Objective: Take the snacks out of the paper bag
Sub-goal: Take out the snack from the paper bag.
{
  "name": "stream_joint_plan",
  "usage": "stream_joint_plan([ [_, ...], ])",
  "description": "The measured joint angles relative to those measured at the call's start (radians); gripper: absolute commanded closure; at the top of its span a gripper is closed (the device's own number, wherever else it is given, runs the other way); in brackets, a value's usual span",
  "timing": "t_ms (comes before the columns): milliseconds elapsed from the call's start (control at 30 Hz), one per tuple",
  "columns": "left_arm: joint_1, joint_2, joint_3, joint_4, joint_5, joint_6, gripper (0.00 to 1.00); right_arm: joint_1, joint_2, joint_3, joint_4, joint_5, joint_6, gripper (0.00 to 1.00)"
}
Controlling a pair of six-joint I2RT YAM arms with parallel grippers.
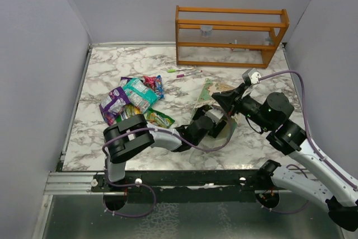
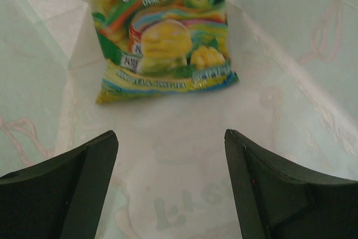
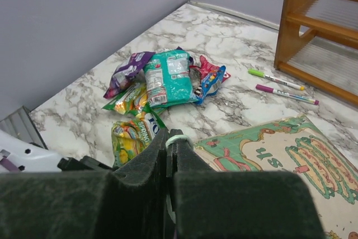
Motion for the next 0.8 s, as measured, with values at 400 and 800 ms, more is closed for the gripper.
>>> stream_joint_plan([
  [400, 0.051, 0.136, 0.147, 0.043, 0.027, 0.005, 0.12, 0.0, 0.002, 0.0, 0.0, -0.022, 0.011, 0.98],
  [800, 0.109, 0.368, 0.31, 0.192, 0.013, 0.044, 0.15, 0.0, 0.012, 0.005, -0.008, -0.027, 0.014, 0.98],
])
